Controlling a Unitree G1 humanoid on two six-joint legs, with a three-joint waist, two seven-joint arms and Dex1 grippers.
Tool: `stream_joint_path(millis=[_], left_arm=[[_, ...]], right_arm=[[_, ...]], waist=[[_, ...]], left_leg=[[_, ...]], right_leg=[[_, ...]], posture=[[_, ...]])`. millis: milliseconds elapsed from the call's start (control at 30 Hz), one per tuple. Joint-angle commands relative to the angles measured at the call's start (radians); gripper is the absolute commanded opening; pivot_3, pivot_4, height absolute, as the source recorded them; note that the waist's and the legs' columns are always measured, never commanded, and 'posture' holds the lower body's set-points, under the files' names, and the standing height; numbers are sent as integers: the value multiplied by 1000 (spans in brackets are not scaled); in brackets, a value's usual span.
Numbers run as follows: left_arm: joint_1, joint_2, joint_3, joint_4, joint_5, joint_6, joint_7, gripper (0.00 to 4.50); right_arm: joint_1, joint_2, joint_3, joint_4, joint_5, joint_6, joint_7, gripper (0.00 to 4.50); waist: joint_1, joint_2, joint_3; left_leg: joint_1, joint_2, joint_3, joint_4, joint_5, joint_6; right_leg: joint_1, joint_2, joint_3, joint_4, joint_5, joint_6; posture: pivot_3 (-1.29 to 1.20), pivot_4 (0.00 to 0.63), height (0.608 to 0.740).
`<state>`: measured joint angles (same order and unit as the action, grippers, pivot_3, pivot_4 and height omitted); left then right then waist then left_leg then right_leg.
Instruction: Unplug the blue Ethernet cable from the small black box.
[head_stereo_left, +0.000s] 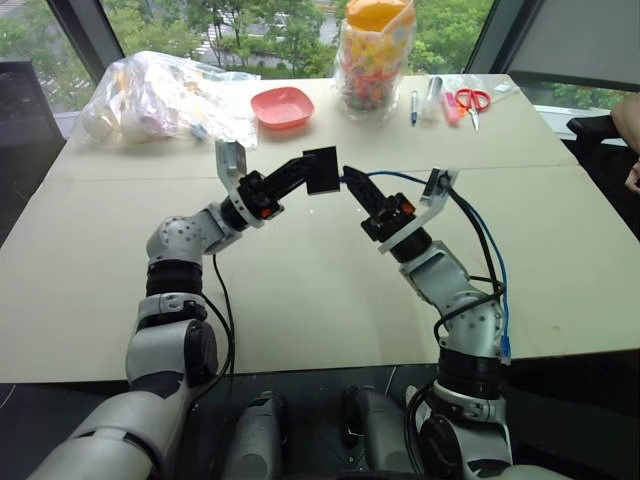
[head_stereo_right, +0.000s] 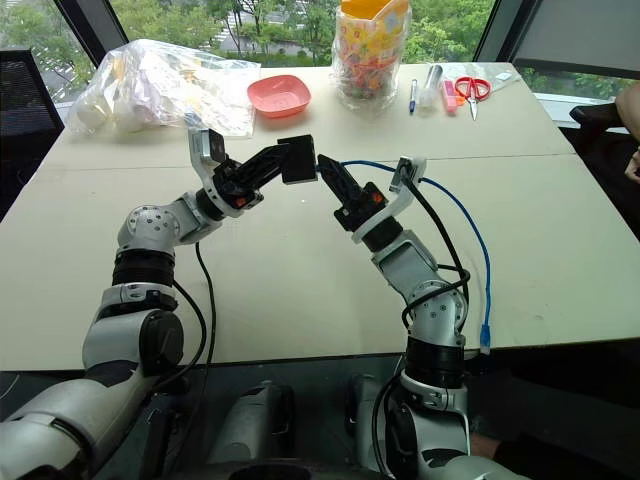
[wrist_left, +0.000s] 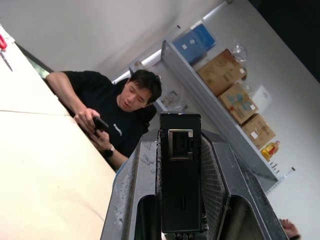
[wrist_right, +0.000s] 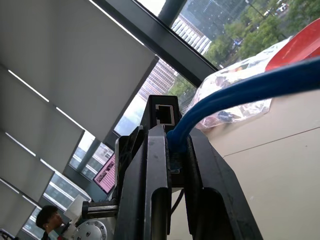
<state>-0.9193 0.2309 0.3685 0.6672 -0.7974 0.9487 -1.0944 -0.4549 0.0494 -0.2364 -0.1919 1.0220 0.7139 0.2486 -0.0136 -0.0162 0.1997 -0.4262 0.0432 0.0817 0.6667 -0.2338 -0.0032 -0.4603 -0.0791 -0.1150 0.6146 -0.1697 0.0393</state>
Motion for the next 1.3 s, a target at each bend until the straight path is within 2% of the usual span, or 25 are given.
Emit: stream_joint_path(millis=[33, 367, 467, 600, 833, 1233, 1300], left_arm=[[-35, 63, 64, 6, -29, -58, -2, 485], [19, 33, 9, -90, -29, -18, -12, 485], [39, 7, -20, -111, -19, -24, -14, 485], [35, -7, -21, -119, -33, -21, -15, 485], [23, -7, -22, -88, -29, -36, -18, 485], [19, -16, -26, -85, -32, -32, -19, 485], [21, -17, -27, -89, -33, -29, -17, 485]], right_arm=[[6, -46, -50, -17, 31, -18, -5, 83], [5, -96, 27, -12, -31, -39, 6, 83], [-2, -92, 43, -11, -36, -43, 16, 1159], [10, -107, 60, -30, -39, -37, 46, 3062], [51, -98, 70, -74, 31, -10, 80, 3062], [61, -70, 70, -57, 29, -37, 69, 3062], [60, -60, 63, -52, 33, -44, 60, 2535]], waist=[[1, 0, 0], [0, 0, 0], [0, 0, 0], [2, 0, 0], [1, 0, 0], [1, 0, 0], [1, 0, 0]], left_leg=[[0, 0, 0, 0, 0, 0], [0, 0, 0, -1, 0, 0], [0, 0, 0, -1, 0, 0], [-1, 0, 0, -1, 0, 0], [-1, 0, 0, -1, 0, 0], [-1, 0, 0, -1, 0, 0], [-1, 0, 0, -1, 0, 0]], right_leg=[[0, 0, 0, 0, 0, 0], [0, 0, 0, -1, 0, 0], [0, 0, 0, -1, 0, 0], [0, 0, 0, -1, 0, 0], [0, 0, 0, -1, 0, 0], [0, 0, 0, -2, 0, 0], [0, 0, 0, -2, 0, 0]], posture=[[0, 150, 740], [0, 150, 740], [0, 150, 740], [0, 150, 740], [0, 150, 740], [0, 150, 740], [0, 150, 740]])
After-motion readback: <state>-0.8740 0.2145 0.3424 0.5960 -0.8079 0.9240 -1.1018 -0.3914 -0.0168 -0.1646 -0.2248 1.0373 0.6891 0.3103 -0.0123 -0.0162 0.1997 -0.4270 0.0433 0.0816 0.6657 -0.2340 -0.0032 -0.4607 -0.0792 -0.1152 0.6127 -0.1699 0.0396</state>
